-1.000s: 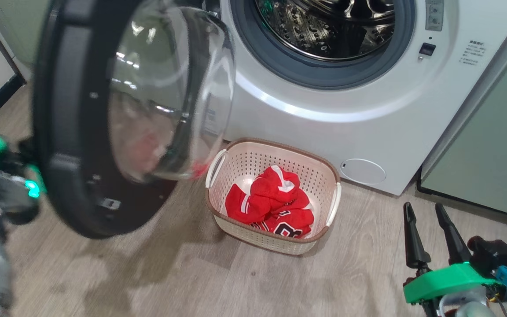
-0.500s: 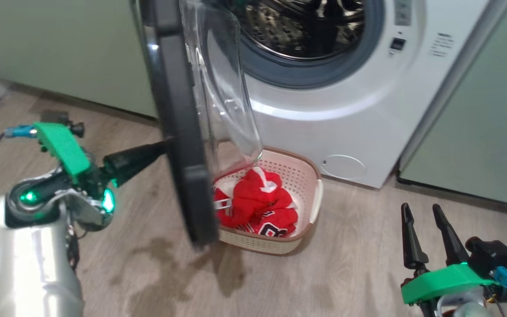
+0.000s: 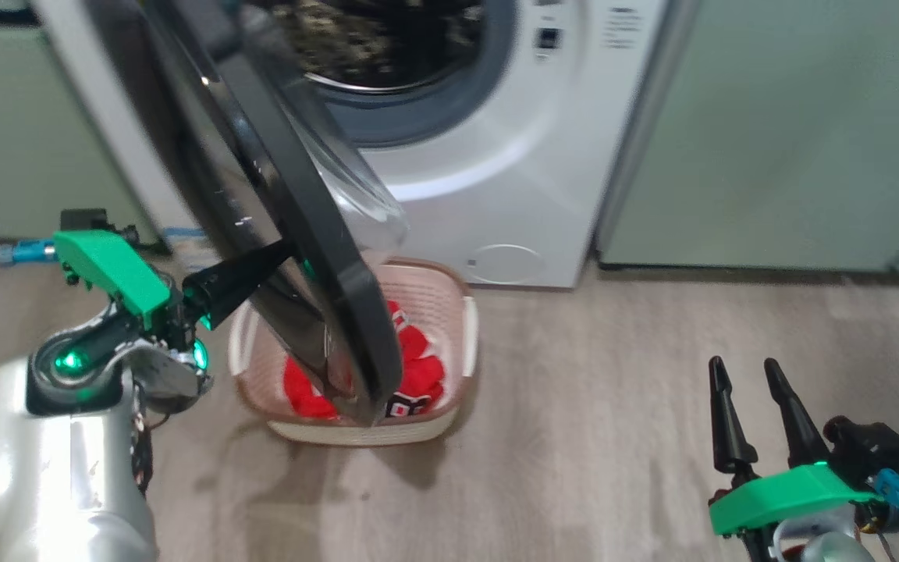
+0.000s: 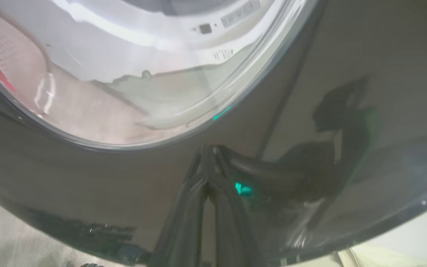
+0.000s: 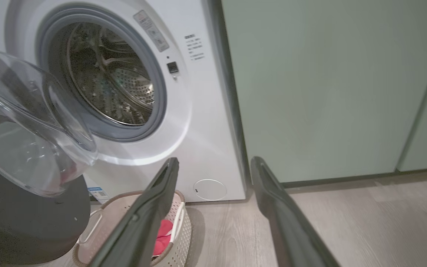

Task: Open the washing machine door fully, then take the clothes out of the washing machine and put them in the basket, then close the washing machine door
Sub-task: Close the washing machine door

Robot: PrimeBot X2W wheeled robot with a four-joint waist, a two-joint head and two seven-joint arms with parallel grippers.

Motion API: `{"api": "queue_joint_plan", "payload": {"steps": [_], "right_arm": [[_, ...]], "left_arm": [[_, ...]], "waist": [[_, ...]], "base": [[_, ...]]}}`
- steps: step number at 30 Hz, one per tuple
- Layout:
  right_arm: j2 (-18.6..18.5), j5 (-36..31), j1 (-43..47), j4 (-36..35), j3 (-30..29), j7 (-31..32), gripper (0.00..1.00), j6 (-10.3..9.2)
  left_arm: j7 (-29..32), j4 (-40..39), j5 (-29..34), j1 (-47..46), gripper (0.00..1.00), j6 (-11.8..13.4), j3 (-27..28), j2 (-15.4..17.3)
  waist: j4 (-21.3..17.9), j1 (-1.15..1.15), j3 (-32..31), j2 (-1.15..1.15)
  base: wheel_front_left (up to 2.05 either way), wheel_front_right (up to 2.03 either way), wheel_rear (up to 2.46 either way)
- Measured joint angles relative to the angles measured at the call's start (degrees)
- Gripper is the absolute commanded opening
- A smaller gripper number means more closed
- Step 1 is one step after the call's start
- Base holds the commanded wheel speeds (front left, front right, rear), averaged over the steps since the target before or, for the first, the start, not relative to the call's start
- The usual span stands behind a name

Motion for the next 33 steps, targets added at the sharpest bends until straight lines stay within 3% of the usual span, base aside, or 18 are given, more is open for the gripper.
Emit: {"api": "queue_joint_plan", "payload": {"steps": [13,24,26,27,28,33], "right_arm": [[0.0,0.0,-0.5,-0.1,-0.9,0.0,1.00,0.00],[0.0,-0.1,-0.4,-0.3,-1.7,0.0,1.00,0.00],[0.0,-0.1,-0.3,-0.3,-1.7,0.0,1.00,0.00],[0.0,-0.1,-0.3,-0.3,-1.7,0.0,1.00,0.00],[0.0,0.0,-0.3,-0.4,-1.8,0.0,1.00,0.00],[0.0,0.0,-0.3,-0.9,-2.2,0.0,1.00,0.00]], "left_arm": [[-6.0,9.9,0.2,-4.5,0.00,-5.0,0.1,-0.1],[-10.0,17.0,0.0,-5.7,0.00,-10.2,0.6,-0.2],[-11.1,17.2,0.0,-4.8,0.44,-10.8,1.4,0.1],[-11.7,17.2,0.0,-4.1,0.75,-11.1,1.6,0.5],[-12.4,17.2,0.4,-3.2,1.00,-11.3,1.6,1.0],[-20.9,14.1,5.4,3.1,1.00,-12.1,0.9,4.3]], "waist": [[-11.1,0.00,1.9,0.00],[-9.9,0.00,0.3,0.00],[-9.0,0.00,-0.2,0.00],[-8.5,0.00,-0.4,0.00],[-8.0,0.00,-0.5,0.00],[-5.9,0.00,-1.2,0.00]], "base": [[0.00,0.00,0.00],[0.00,0.00,0.00],[0.00,0.00,0.00],[0.00,0.00,0.00],[0.00,0.00,0.00],[0.00,0.00,0.00]]}}
